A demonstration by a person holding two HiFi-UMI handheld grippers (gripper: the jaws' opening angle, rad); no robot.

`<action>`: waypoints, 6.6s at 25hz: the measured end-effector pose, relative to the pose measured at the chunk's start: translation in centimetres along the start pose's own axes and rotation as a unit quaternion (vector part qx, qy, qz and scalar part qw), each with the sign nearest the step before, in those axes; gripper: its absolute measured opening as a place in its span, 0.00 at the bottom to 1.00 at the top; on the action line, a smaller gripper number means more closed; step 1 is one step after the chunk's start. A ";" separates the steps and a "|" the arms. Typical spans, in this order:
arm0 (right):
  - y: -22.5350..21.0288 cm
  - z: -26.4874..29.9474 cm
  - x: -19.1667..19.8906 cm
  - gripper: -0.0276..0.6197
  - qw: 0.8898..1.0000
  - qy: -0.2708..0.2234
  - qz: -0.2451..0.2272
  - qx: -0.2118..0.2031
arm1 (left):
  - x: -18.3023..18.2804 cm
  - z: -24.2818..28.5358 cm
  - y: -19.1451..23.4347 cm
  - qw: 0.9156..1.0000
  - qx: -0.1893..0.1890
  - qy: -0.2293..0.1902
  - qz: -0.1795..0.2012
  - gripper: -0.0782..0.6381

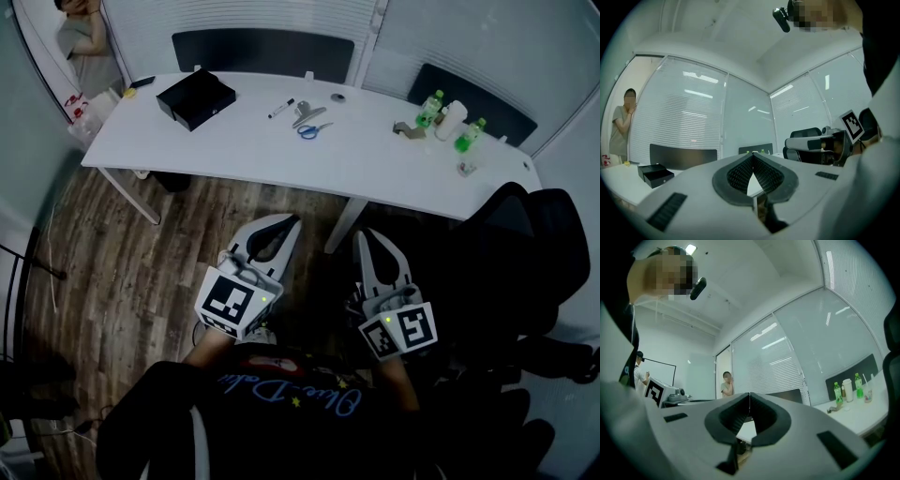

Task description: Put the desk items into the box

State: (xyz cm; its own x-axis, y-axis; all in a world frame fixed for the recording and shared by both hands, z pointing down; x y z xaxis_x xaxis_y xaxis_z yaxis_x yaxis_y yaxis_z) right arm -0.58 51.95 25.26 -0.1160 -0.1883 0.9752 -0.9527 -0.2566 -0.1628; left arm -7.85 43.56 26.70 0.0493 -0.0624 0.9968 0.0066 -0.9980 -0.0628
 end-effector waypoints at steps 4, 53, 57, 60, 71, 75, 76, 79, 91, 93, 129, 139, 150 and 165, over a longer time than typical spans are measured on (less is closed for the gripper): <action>0.1 2.1 0.5 0.06 1.000 0.000 -0.006 -0.003 | 0.3 0.6 1.9 1.000 0.001 -0.002 0.002 0.12; 3.9 18.4 4.1 0.06 0.999 0.026 -0.013 -0.013 | 3.1 0.9 18.5 1.000 0.002 -0.001 -0.025 0.12; 3.7 20.2 4.9 0.06 0.999 0.029 -0.001 -0.037 | 3.1 0.9 19.6 0.999 -0.025 0.003 -0.019 0.12; 3.9 21.5 5.3 0.06 0.998 0.036 0.003 -0.058 | 3.3 0.9 20.4 0.999 -0.041 0.007 -0.016 0.12; 2.2 26.0 6.1 0.06 0.994 0.045 0.019 -0.097 | 3.8 3.2 23.5 0.997 -0.079 0.020 -0.018 0.12; 1.3 26.9 6.2 0.06 0.993 0.045 0.025 -0.104 | 3.8 4.1 23.9 0.996 -0.085 0.021 -0.013 0.12; 1.1 27.1 6.3 0.06 0.993 0.045 0.027 -0.105 | 3.8 4.3 24.0 0.996 -0.086 0.021 -0.011 0.12; 0.7 28.0 6.2 0.06 0.992 0.044 0.029 -0.113 | 3.7 4.9 24.5 0.996 -0.090 0.023 -0.003 0.12; -1.0 31.2 6.6 0.06 0.989 0.045 0.031 -0.139 | 4.1 7.3 26.5 0.994 -0.109 0.024 -0.003 0.12; -1.2 31.7 6.7 0.06 0.988 0.047 0.032 -0.144 | 4.2 7.4 26.8 0.993 -0.114 0.040 -0.009 0.12; -9.6 36.8 7.5 0.06 0.978 0.056 0.048 -0.198 | 5.6 15.6 29.1 0.983 -0.178 0.052 0.003 0.12; -9.0 37.0 8.6 0.06 0.972 0.068 0.061 -0.219 | 5.8 14.6 29.3 0.978 -0.202 0.058 0.005 0.12; -9.1 38.3 9.4 0.06 0.973 0.071 0.051 -0.216 | 6.6 15.0 30.9 0.979 -0.196 0.054 -0.001 0.12; -8.4 41.9 10.8 0.15 0.971 0.088 0.040 -0.218 | 7.6 14.8 34.5 0.978 -0.202 0.052 -0.009 0.12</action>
State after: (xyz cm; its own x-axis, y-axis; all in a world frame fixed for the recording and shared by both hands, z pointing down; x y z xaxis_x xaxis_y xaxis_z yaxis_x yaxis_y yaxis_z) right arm 17.94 12.32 30.90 -0.2050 -0.0160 0.9786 -0.9625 0.1851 -0.1985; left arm 7.52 8.79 31.36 -0.0501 -0.0248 0.9984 -0.3901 -0.9198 -0.0424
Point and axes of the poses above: the fingertips, and each gripper's own axes: z forward along the fingers, y to its left, x out of its underside, the point moved 1 cm from there along -z, backward along the fingers, and after that the axes turned 8 degrees about x, right-handed, at the moved point
